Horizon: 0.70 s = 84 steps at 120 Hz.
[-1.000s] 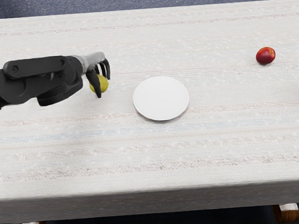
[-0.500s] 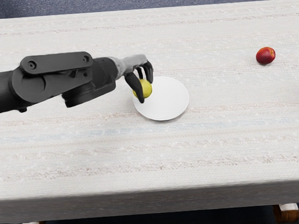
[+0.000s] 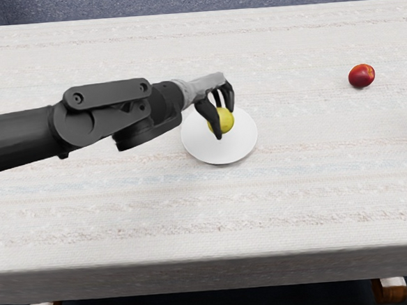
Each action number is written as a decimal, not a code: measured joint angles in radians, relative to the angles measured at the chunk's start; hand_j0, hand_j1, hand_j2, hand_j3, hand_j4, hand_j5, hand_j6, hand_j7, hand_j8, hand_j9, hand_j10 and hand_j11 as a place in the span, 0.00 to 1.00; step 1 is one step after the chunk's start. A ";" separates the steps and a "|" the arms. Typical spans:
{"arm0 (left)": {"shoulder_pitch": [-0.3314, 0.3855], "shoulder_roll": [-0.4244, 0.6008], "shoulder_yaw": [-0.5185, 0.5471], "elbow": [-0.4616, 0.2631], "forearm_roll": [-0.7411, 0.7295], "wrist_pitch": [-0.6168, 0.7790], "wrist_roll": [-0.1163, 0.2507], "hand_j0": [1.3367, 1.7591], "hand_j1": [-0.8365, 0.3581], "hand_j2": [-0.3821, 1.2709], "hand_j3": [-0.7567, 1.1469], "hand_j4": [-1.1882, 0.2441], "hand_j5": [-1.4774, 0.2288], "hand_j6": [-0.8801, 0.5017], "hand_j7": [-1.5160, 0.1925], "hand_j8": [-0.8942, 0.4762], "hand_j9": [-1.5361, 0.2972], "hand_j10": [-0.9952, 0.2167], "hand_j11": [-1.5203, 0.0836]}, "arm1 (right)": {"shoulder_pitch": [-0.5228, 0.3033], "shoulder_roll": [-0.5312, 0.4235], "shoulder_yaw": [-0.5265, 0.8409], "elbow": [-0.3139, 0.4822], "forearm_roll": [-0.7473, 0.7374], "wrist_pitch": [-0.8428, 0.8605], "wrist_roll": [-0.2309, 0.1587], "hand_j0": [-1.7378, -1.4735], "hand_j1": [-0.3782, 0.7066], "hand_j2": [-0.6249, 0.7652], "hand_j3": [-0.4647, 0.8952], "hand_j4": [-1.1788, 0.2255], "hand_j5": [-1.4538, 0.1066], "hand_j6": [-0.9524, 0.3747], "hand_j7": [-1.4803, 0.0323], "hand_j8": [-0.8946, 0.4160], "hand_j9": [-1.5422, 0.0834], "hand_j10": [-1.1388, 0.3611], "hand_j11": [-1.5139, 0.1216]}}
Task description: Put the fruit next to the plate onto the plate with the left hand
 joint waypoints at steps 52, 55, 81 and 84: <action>0.012 -0.018 -0.001 0.045 0.008 0.012 -0.004 0.76 0.50 0.46 0.40 0.42 0.39 0.33 0.43 0.35 0.41 0.34 0.46 | 0.000 0.000 0.000 0.000 0.000 0.000 0.000 0.30 0.06 0.44 0.34 0.82 0.90 0.69 0.95 0.66 0.92 0.74 0.90; 0.012 -0.018 -0.001 0.045 0.008 0.012 -0.004 0.76 0.52 0.44 0.40 0.45 0.42 0.34 0.46 0.36 0.44 0.36 0.49 | 0.000 0.000 0.000 0.000 0.000 0.000 0.000 0.30 0.06 0.44 0.34 0.82 0.90 0.69 0.95 0.66 0.92 0.74 0.90; 0.017 0.015 -0.005 0.039 0.003 0.011 -0.004 0.76 0.66 0.32 0.40 0.58 0.58 0.41 0.61 0.43 0.58 0.52 0.65 | 0.000 0.000 0.000 0.000 0.000 0.000 0.000 0.30 0.06 0.44 0.34 0.82 0.90 0.69 0.95 0.66 0.92 0.74 0.90; 0.033 0.042 -0.017 0.034 0.002 0.010 -0.004 0.76 0.67 0.32 0.40 0.59 0.59 0.42 0.62 0.43 0.59 0.53 0.66 | 0.000 0.000 0.000 0.000 0.000 0.000 0.000 0.30 0.06 0.44 0.34 0.82 0.90 0.69 0.95 0.66 0.92 0.74 0.90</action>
